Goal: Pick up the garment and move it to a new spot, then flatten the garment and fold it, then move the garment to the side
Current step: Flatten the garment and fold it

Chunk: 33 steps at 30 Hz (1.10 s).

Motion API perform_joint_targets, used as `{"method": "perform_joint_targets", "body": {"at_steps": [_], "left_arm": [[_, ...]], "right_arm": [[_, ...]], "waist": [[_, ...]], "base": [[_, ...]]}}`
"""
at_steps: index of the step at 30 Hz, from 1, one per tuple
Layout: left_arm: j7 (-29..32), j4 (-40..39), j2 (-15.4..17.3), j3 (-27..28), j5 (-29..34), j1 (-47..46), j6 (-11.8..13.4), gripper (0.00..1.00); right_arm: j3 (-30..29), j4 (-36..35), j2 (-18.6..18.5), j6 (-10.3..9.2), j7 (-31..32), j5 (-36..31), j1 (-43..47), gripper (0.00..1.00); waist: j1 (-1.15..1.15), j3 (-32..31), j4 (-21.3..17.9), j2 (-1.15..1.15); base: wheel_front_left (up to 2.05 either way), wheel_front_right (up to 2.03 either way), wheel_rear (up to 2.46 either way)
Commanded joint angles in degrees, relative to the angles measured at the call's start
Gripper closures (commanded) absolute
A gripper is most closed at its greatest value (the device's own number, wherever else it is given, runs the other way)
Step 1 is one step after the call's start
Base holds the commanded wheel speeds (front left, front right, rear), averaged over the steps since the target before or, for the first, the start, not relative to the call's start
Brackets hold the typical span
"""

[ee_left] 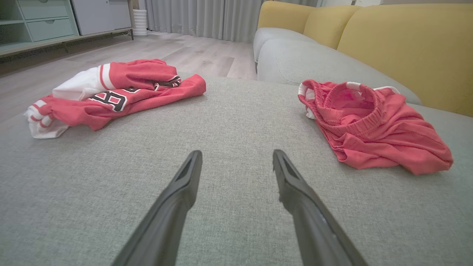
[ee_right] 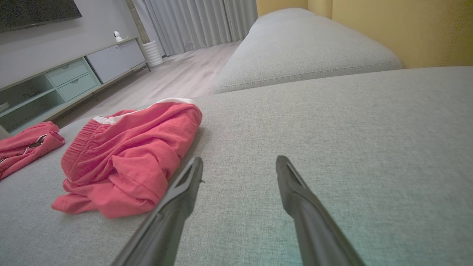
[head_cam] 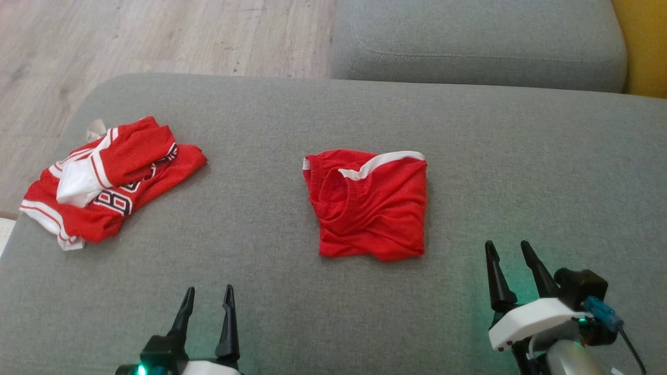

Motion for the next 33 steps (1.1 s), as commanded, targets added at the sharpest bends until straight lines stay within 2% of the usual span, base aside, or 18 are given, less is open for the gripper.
{"method": "perform_joint_targets", "body": {"at_steps": [1,5,11,21,24,25,26,28,33], "left_arm": [[-0.2,-1.9,0.3,2.0,0.3,-2.0,0.3,0.0],[-0.2,-1.8,0.3,1.4,0.0,-2.2,0.2,0.0],[-0.2,-1.1,0.3,-0.1,-1.1,-3.1,-0.1,0.0],[-0.2,-0.6,0.3,-0.4,-2.0,-3.5,-0.3,0.0],[-0.2,-0.6,0.3,-0.6,-2.4,-3.5,-0.3,0.0],[-0.2,-0.7,0.3,-0.6,-2.5,-3.5,-0.3,0.0],[-0.2,-0.7,0.3,-0.7,-2.6,-3.6,-0.3,0.0],[-0.2,-1.0,0.3,-0.9,-3.0,-3.9,-0.4,0.0],[-0.2,-1.5,0.3,-1.0,-3.2,-4.2,-0.3,0.0]], "right_arm": [[1.2,-1.9,-0.1,-0.04,-0.6,0.0,-2.7,0.0],[4.3,-1.5,-0.1,-0.04,-0.6,-0.6,-3.6,0.0],[12.6,2.8,-0.1,-0.04,-0.6,-1.0,-7.9,0.0],[13.4,11.0,-0.1,-0.04,-0.6,-3.7,-13.2,0.0],[12.9,12.4,-0.1,-0.04,-0.6,-4.3,-13.8,0.05],[12.8,12.7,-0.1,-0.04,-0.6,-4.4,-13.9,0.12],[12.8,12.9,-0.1,-0.04,-0.6,-4.4,-14.0,0.31],[13.1,12.7,-0.1,-0.04,-0.6,-4.2,-14.1,1.0],[13.9,9.6,-0.1,-0.04,-0.6,-4.0,-12.4,1.0]], "waist": [[0.0,0.0,0.2,0.0],[0.0,0.7,1.1,0.0],[0.0,2.5,3.8,0.0],[0.0,4.4,7.6,0.0],[0.0,4.8,7.9,0.0],[0.0,4.9,8.0,0.0],[0.0,5.0,7.9,0.0],[0.0,5.2,7.8,0.0],[0.0,4.9,6.7,0.0]], "base": [[0.0,0.0,0.0],[0.0,0.0,0.0],[0.0,0.0,0.0],[0.0,0.0,0.0],[0.0,0.0,0.0],[0.0,0.0,0.0],[0.0,0.0,0.0],[0.0,0.0,0.0],[0.0,0.0,0.0]]}}
